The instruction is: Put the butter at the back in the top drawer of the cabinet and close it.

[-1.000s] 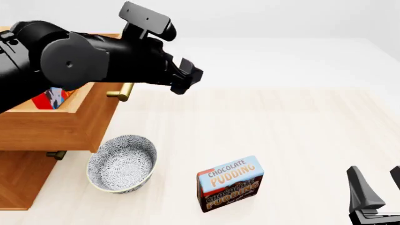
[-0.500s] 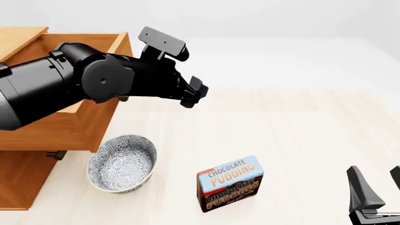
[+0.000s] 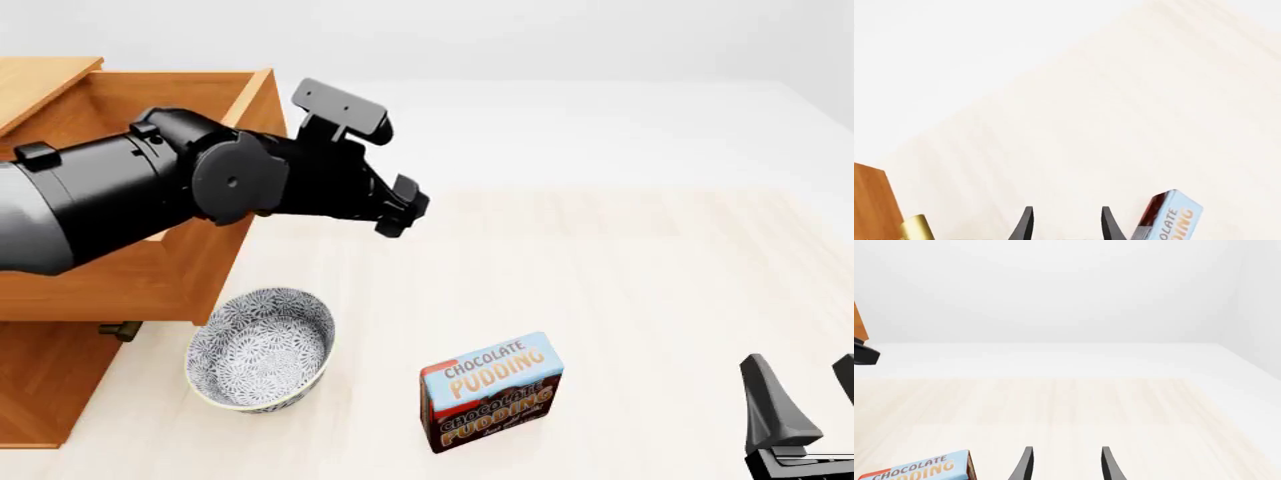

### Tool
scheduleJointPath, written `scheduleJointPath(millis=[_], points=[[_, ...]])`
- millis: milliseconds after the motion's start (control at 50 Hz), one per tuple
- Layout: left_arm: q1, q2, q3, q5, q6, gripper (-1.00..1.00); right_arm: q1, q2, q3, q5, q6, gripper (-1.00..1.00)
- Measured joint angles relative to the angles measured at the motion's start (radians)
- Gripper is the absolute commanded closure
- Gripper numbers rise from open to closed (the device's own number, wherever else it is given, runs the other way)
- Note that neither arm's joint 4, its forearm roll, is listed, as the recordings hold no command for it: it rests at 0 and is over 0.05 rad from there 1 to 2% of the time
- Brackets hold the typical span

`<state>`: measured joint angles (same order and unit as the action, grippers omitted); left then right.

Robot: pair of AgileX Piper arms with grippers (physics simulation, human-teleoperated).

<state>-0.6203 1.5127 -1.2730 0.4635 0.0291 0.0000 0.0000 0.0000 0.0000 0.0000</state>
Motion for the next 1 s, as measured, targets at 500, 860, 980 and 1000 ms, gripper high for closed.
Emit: scheduleJointPath(millis=[500,860,980,1000], points=[[0.066,-0.006,0.047,-0.015,0.012,-1.00,0.000,0.000,0.000,0.000,0.000,-1.00],[0.138,-0.028,0.087,-0.045,0.033,-1.00,0.000,0.000,0.000,0.000,0.000,-1.00],[0.155,-0.030,0.094,-0.052,0.036,-1.00,0.000,0.000,0.000,0.000,0.000,-1.00],[0.157,-0.031,0.095,-0.053,0.036,-1.00,0.000,0.000,0.000,0.000,0.000,-1.00]])
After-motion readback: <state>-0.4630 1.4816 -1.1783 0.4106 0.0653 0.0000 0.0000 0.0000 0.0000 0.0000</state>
